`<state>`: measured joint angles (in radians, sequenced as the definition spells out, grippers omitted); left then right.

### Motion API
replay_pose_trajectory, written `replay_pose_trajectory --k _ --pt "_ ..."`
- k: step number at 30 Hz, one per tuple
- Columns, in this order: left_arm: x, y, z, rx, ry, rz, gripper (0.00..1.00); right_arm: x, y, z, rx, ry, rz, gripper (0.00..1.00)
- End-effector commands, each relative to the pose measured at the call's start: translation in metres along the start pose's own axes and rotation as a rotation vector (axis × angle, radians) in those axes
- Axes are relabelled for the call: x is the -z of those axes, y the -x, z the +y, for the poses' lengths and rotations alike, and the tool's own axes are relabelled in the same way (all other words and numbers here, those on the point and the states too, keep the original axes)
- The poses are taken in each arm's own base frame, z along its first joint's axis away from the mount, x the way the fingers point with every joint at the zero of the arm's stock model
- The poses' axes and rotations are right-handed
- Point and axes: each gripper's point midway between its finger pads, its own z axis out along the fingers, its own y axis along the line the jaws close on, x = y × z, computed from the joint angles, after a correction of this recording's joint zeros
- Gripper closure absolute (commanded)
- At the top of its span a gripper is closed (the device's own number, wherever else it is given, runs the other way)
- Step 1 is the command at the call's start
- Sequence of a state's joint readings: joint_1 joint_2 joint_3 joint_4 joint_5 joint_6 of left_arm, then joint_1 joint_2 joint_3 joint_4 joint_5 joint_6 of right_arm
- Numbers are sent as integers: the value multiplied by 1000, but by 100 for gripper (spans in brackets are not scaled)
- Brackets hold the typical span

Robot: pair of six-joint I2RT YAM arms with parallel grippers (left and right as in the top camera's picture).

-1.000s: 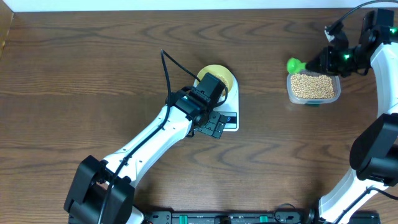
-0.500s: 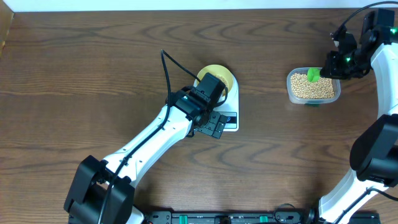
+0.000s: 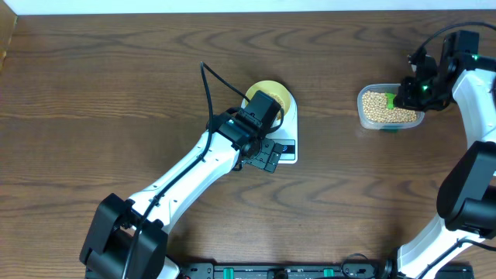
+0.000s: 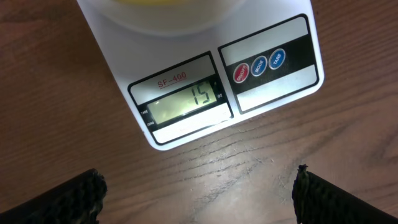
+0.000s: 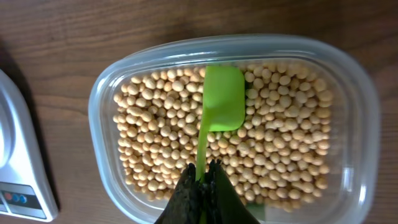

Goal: Scoop item into bowl and weigh 50g on scale

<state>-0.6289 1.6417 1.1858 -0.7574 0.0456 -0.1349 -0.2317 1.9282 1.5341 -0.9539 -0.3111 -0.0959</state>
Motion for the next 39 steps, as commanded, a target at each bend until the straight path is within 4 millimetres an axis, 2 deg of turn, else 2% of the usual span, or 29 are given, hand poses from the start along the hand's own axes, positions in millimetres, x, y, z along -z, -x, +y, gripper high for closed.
replay_pose_trajectory --k 1,9,16,25,34,39 --pt "-1 -1 2 8 13 2 2 -15 -11 6 -61 54 28 99" --pt "-1 -1 2 8 13 2 2 -20 -13 11 -120 114 19 99" --pt "-1 -1 2 8 13 2 2 0 -2 19 -193 352 -42 99" --pt "-1 -1 2 8 13 2 2 27 7 4 -276 516 -117 99" --pt "-1 -1 2 8 13 2 2 37 -3 -22 -374 517 -118 99" --pt "-1 -1 2 8 13 2 2 53 0 -23 -398 621 -160 99"
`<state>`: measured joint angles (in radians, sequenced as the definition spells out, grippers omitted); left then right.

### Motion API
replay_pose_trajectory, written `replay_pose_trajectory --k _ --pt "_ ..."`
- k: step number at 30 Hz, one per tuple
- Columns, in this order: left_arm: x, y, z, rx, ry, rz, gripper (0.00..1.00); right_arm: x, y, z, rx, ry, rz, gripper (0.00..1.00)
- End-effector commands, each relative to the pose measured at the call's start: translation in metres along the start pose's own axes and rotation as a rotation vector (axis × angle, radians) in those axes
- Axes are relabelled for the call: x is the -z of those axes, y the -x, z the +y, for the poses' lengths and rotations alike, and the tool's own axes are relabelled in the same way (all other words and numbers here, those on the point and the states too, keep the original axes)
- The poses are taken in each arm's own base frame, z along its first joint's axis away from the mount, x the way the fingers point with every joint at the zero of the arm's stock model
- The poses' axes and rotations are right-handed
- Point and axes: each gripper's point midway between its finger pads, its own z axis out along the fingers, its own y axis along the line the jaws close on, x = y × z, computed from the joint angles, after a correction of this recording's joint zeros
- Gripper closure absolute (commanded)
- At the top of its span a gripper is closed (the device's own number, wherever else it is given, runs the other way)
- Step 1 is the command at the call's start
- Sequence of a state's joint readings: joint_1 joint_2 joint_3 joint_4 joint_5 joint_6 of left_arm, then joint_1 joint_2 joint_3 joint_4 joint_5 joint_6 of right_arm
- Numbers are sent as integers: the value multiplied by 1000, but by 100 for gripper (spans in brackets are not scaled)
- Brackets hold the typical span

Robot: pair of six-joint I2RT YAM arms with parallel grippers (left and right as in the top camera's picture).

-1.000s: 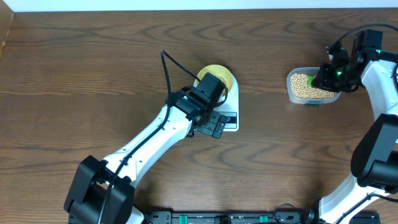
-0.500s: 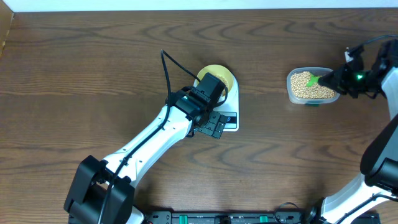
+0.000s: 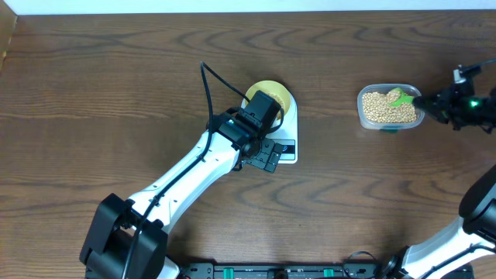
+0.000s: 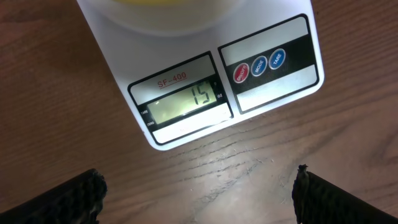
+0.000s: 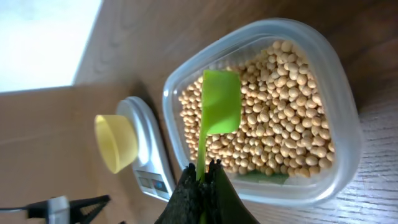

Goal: Scoop item into bowl and weigh 50g on scale

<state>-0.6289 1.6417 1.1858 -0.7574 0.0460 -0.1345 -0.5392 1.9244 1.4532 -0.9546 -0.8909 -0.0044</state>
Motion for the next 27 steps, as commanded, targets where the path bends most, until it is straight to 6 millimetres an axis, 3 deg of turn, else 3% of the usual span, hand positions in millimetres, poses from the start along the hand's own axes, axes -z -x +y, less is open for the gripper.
replay_pose_trajectory --k 1,7,27 --pt "-1 -1 2 8 13 2 2 6 3 10 -20 122 -14 99" --pt "-1 -1 2 8 13 2 2 11 2 10 -45 142 -16 99" --pt "-1 -1 2 8 13 2 2 19 -1 41 -11 328 -17 99"
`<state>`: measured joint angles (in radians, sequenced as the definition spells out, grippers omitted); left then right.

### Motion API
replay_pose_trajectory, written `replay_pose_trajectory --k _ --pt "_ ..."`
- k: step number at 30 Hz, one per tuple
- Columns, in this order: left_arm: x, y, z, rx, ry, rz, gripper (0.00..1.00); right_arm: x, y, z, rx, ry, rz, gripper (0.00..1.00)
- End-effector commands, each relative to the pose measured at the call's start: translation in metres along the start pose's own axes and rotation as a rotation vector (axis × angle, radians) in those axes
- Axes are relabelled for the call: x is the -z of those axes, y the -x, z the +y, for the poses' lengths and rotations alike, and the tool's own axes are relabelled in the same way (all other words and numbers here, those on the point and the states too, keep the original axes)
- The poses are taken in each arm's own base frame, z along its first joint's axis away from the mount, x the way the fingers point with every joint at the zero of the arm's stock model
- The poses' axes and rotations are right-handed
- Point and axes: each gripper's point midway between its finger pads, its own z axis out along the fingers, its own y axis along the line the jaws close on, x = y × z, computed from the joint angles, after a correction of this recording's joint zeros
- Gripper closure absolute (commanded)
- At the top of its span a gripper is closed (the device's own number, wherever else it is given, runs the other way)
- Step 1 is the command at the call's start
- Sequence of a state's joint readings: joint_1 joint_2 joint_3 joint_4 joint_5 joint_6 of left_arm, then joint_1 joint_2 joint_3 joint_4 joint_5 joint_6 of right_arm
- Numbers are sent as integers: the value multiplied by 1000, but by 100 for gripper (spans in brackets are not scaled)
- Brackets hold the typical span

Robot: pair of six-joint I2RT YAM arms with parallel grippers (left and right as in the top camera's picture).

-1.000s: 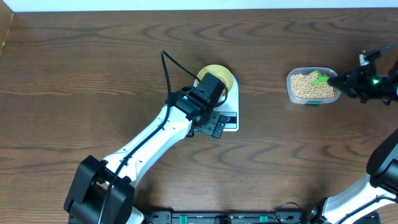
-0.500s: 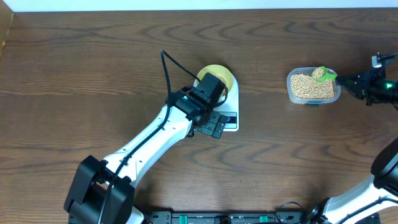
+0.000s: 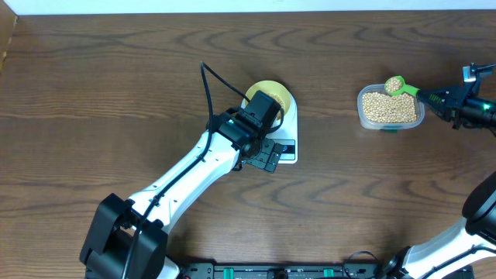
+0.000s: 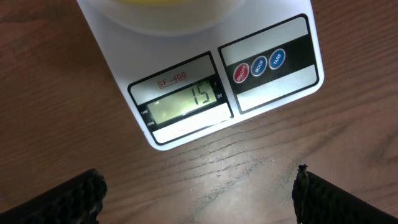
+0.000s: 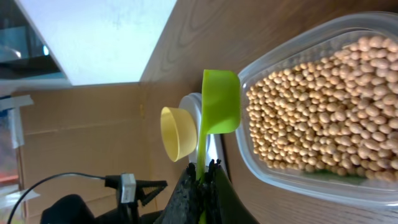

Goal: Scoop item into bowl and weigh 50g on scale

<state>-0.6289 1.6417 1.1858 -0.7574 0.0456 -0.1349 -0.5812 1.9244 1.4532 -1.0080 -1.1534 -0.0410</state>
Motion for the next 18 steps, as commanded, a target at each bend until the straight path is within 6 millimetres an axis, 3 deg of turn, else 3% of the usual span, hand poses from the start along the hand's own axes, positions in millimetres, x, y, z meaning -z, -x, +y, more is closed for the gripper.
replay_pose_trajectory --k 1,12,18 --pt "-1 -1 2 8 13 2 2 -1 0 10 27 86 0 99" --pt "-1 -1 2 8 13 2 2 -2 0 15 33 115 0 99" --pt "-1 -1 2 8 13 2 2 -14 -5 22 50 120 33 99"
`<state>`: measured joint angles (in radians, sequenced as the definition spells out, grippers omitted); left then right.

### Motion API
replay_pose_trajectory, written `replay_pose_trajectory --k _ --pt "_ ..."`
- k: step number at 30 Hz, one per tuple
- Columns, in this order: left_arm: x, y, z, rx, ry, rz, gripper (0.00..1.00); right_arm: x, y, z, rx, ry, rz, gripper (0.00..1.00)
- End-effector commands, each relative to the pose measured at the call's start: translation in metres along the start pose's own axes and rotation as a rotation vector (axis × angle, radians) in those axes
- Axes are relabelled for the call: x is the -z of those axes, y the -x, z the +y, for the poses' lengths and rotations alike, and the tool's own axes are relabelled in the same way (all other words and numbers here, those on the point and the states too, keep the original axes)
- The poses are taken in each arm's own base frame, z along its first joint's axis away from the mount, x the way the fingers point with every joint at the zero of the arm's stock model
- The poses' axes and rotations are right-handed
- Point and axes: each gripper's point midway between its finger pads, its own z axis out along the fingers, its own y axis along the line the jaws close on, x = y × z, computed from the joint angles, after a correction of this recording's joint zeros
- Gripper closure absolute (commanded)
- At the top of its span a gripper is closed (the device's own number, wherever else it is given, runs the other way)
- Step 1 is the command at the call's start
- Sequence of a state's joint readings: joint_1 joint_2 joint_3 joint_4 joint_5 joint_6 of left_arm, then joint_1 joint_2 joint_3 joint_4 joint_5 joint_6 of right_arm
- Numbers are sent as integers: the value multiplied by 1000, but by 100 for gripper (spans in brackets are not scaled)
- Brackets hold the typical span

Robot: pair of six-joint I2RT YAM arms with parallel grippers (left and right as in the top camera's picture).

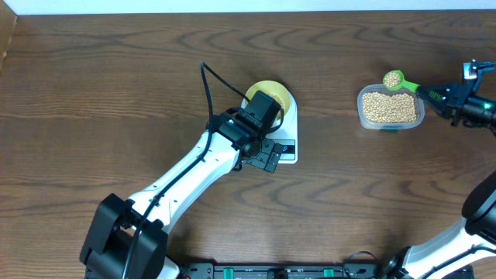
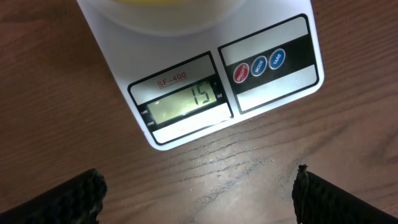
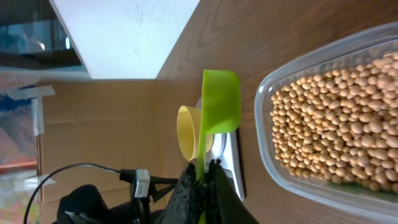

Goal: Scoop item into bowl and weigh 50g on scale

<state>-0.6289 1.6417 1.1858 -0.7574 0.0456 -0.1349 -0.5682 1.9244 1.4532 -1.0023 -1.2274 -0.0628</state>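
Note:
A yellow bowl (image 1: pixel 276 94) stands on the white scale (image 1: pixel 285 149), whose display (image 2: pixel 184 104) reads 15. My left gripper (image 2: pixel 199 193) hangs open just in front of the scale, nothing between its fingers. A clear tub of soybeans (image 1: pixel 390 108) sits at the right. My right gripper (image 3: pixel 203 171) is shut on the handle of a green scoop (image 3: pixel 219 101). The scoop (image 1: pixel 394 79) is loaded with beans and held just beyond the tub's far edge.
The left arm (image 1: pixel 190 174) stretches from the front edge to the scale, with a black cable (image 1: pixel 208 85) looping above it. A cardboard box (image 1: pixel 6 35) stands at the far left corner. Bare wood lies between scale and tub.
The right gripper has shifted the loaded scoop slightly farther back from the tub. The left gripper and the scale's reading of 15 are unchanged.
The right gripper first held the scoop flat on the beans in the tub. Then the scoop was tipped among the beans, then lifted full at the tub's far rim, and now it is just past that rim. The left gripper stayed open by the scale.

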Motion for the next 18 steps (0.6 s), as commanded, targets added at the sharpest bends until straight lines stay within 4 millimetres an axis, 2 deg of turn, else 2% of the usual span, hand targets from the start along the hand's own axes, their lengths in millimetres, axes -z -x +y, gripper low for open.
replay_pose_trajectory --k 1,18 --pt "-1 -1 2 8 13 2 2 -13 -5 7 24 46 32 99" --pt "-1 -1 2 8 13 2 2 -62 -17 30 65 73 129 99"
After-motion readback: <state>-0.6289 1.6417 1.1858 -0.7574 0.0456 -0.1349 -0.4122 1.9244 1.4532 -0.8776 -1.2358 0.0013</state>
